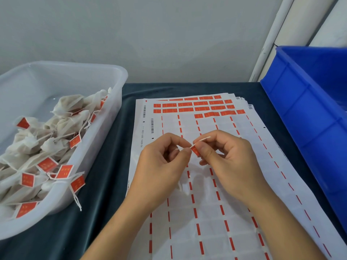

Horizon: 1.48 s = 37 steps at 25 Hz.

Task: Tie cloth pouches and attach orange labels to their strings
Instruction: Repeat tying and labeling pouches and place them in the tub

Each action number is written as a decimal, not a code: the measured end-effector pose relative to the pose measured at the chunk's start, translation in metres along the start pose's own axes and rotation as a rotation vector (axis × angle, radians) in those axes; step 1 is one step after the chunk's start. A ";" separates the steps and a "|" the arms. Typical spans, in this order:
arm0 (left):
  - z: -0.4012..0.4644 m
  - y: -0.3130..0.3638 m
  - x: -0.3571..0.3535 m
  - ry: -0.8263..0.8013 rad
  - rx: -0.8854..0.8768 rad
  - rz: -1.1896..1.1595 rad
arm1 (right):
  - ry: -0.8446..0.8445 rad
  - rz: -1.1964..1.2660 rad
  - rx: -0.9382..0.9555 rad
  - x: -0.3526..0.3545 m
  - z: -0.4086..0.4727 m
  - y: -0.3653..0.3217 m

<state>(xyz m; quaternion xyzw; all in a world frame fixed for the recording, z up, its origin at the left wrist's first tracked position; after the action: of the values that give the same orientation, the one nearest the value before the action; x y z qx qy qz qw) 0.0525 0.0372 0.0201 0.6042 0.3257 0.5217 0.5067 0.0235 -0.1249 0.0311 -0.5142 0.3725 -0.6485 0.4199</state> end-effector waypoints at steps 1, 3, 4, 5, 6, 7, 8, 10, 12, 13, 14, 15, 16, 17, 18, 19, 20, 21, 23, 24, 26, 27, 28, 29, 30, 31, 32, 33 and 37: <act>0.000 0.001 0.000 -0.004 -0.002 0.002 | -0.005 -0.008 0.007 0.000 0.000 0.001; 0.000 0.001 -0.001 -0.003 -0.005 0.011 | -0.019 -0.020 0.013 -0.001 -0.001 0.003; 0.000 0.002 -0.001 -0.002 -0.007 0.015 | -0.027 -0.020 0.010 -0.001 -0.001 0.005; 0.000 0.002 -0.001 -0.004 -0.011 0.017 | -0.033 -0.017 0.006 0.000 -0.001 0.005; 0.000 0.002 -0.001 -0.010 -0.016 0.016 | -0.039 -0.015 0.006 0.000 -0.002 0.005; 0.000 0.003 -0.002 -0.019 -0.023 0.012 | -0.044 -0.010 0.007 0.000 -0.002 0.005; 0.000 0.003 -0.002 -0.029 -0.030 0.006 | -0.048 -0.006 0.011 0.001 -0.002 0.005; 0.000 0.003 -0.001 -0.050 -0.040 -0.009 | -0.052 0.002 0.030 0.001 -0.003 0.002; 0.000 0.004 -0.001 -0.074 -0.050 -0.031 | -0.048 0.000 0.052 0.001 -0.004 -0.001; 0.000 0.004 -0.001 -0.082 -0.053 -0.043 | -0.042 -0.002 0.057 0.001 -0.004 -0.001; 0.000 0.004 -0.001 -0.084 -0.054 -0.054 | -0.038 0.005 0.060 0.001 -0.004 -0.002; 0.000 0.003 0.000 -0.081 -0.051 -0.063 | -0.038 0.017 0.061 0.001 -0.005 -0.001; 0.000 0.003 0.000 -0.076 -0.047 -0.073 | -0.039 0.024 0.060 0.000 -0.005 -0.001; 0.000 0.002 -0.001 -0.075 -0.044 -0.082 | -0.040 0.030 0.057 0.000 -0.005 0.000; 0.000 0.002 -0.001 -0.077 -0.042 -0.089 | -0.038 0.033 0.055 0.000 -0.004 0.000; 0.000 0.002 -0.002 -0.082 -0.042 -0.091 | -0.036 0.032 0.053 0.001 -0.004 0.000; 0.000 0.002 -0.002 -0.088 -0.046 -0.089 | -0.035 0.025 0.057 0.001 -0.004 0.000; -0.001 0.003 -0.002 -0.097 -0.052 -0.084 | -0.035 0.017 0.064 0.001 -0.004 -0.001; -0.001 0.005 -0.002 -0.109 -0.065 -0.070 | -0.041 0.004 0.079 0.000 -0.004 -0.002; -0.002 0.006 -0.002 -0.109 -0.073 -0.065 | -0.045 0.007 0.080 0.000 -0.004 -0.002; -0.002 0.006 -0.003 -0.098 -0.081 -0.071 | -0.054 0.036 0.073 -0.001 -0.005 -0.002; -0.002 0.006 -0.003 -0.096 -0.081 -0.078 | -0.063 0.054 0.070 -0.001 -0.005 -0.002; -0.002 0.006 -0.003 -0.102 -0.081 -0.082 | -0.071 0.065 0.072 -0.002 -0.005 -0.001; -0.002 0.006 -0.003 -0.115 -0.081 -0.083 | -0.078 0.064 0.077 -0.002 -0.005 -0.001; -0.002 0.006 -0.004 -0.129 -0.081 -0.080 | -0.080 0.053 0.085 -0.002 -0.005 -0.001; -0.003 0.006 -0.004 -0.138 -0.082 -0.075 | -0.077 0.038 0.091 -0.003 -0.005 -0.001; -0.003 0.006 -0.004 -0.137 -0.082 -0.069 | -0.070 0.028 0.096 -0.003 -0.005 -0.001; -0.003 0.006 -0.004 -0.126 -0.087 -0.050 | -0.061 0.023 0.100 -0.004 -0.005 -0.001; -0.005 0.011 0.004 -0.078 -0.121 0.197 | 0.018 0.023 0.118 -0.003 -0.005 -0.002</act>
<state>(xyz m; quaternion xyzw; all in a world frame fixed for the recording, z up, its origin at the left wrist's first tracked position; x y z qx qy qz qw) 0.0469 0.0393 0.0313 0.6216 0.2126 0.5636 0.5008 0.0191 -0.1216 0.0310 -0.4783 0.3434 -0.6689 0.4537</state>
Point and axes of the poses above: each hand's wrist, its own z-axis towards the middle knuckle, its own x-axis out of the back of the hand, y = z × x, the point moved 4 cm from there along z, towards the middle knuckle, and after that the axes turned 5 degrees about -y, right-handed, at the moved point
